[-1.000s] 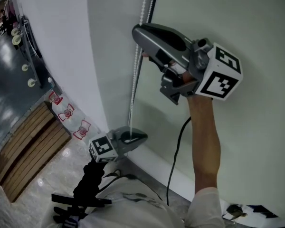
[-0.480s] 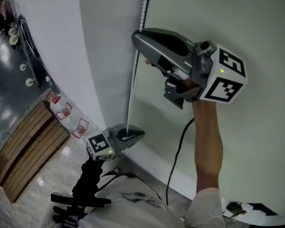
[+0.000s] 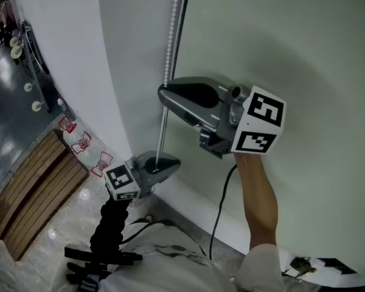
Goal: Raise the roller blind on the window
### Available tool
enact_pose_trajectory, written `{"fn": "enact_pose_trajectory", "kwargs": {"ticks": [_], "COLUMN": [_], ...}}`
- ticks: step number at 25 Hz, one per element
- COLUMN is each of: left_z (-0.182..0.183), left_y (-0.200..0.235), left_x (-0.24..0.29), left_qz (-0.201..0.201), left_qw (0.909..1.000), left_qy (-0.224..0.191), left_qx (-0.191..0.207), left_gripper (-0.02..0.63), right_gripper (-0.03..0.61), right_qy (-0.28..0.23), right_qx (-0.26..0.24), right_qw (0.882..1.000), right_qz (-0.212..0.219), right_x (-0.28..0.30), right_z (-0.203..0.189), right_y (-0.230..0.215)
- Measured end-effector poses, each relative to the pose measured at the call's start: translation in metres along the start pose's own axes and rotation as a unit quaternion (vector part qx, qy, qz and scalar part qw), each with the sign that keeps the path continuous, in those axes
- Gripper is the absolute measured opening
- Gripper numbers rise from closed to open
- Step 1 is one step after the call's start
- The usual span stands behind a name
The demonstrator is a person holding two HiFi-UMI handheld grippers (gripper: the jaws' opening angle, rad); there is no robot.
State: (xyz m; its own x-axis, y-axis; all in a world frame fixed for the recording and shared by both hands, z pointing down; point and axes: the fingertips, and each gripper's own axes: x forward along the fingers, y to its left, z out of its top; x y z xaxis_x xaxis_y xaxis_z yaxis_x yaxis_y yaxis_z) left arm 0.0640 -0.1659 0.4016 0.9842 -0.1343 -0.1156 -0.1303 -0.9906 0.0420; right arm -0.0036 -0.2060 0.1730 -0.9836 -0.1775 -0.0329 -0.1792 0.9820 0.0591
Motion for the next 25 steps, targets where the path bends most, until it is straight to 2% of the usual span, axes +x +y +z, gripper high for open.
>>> {"fn": "enact_pose_trajectory", "kwargs": {"ticks": [5, 16, 19, 22, 25], "left_z": [-0.012, -0.007, -0.009, -0.014, -0.008], "left_y": [-0.003, 0.003, 0.004, 0.004, 0.002], "left_x": [-0.008, -0.010, -0.010, -0.009, -0.008], "left_qz": [0.003, 0.012, 0.010, 0.007, 0.005], "left_qw": [1.0000, 0.9999, 0.9998, 0.9997, 0.9999], "left_qy": [0.003, -0.002, 0.010, 0.019, 0.009], "left_qx": [0.003, 0.001, 0.009, 0.012, 0.009], "left_gripper": [-0.002, -0.002, -0.002, -0.002, -0.002], "right_gripper": [0.003, 0.003, 0.003, 0.003, 0.005], "right_qy": [0.027, 0.093, 0.110, 0.103, 0.086], "right_qx": [0.018, 0.059, 0.075, 0.086, 0.071], "right_qw": [0.999, 0.994, 0.991, 0.991, 0.994], "right_qz": [-0.001, 0.005, 0.009, 0.011, 0.017], "right_x": [0.001, -0.002, -0.001, -0.005, -0.008], "right_z": [-0.061, -0.146, -0.172, -0.177, -0.166], "right_y": [0.018, 0.036, 0.042, 0.043, 0.045]}}
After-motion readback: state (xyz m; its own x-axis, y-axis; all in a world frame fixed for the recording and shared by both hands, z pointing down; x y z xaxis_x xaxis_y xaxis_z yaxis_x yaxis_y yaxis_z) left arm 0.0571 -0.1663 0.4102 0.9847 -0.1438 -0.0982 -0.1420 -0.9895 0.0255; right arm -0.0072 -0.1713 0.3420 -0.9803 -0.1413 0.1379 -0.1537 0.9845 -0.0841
